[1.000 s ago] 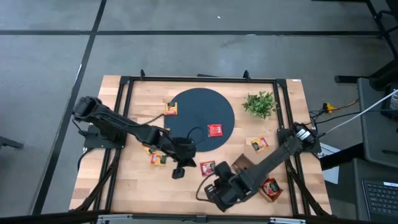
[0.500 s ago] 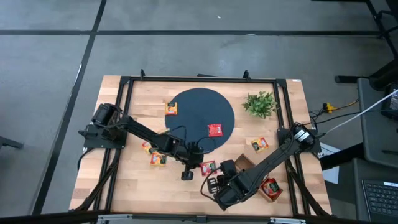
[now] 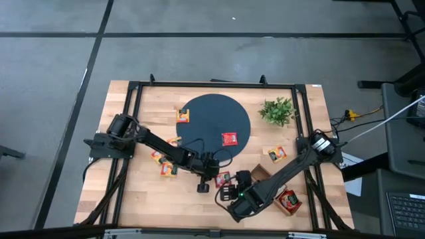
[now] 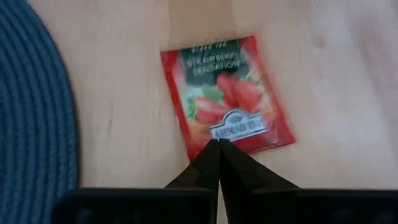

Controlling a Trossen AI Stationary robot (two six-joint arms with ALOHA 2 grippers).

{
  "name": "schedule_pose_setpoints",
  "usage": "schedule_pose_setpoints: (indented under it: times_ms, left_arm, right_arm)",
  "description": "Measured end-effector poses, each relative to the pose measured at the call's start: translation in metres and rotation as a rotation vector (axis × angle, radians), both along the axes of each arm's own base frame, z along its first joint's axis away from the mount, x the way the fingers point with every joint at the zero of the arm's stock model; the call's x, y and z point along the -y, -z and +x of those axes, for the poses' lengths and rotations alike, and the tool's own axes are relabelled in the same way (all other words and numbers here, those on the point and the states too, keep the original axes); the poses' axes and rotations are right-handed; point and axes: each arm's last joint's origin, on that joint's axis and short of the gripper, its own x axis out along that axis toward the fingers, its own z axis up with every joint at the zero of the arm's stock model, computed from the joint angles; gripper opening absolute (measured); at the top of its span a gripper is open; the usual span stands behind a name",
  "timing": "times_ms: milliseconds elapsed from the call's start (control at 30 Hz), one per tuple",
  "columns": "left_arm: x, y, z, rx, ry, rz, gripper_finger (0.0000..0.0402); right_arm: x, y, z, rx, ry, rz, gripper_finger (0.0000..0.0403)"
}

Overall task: Pick & Place Tea
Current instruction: Put the red tea bag into the right section of the wooden organizer

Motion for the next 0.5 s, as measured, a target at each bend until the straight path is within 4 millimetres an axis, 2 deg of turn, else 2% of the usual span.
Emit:
schedule_pose_setpoints:
  times_ms: [200,500]
  left_arm:
    - [0.001,0.014,0.001,-0.043,-0.004,-0.021,0.0003]
    - [0.001,0.016,0.001,-0.057,-0.01,-0.03,0.0003]
  right_arm:
    - [0.01,0.007,0.007,0.03,0.033,-0.002,0.0147]
    - [0.018,0.033,0.006,0.052,0.054,0.015,0.0147]
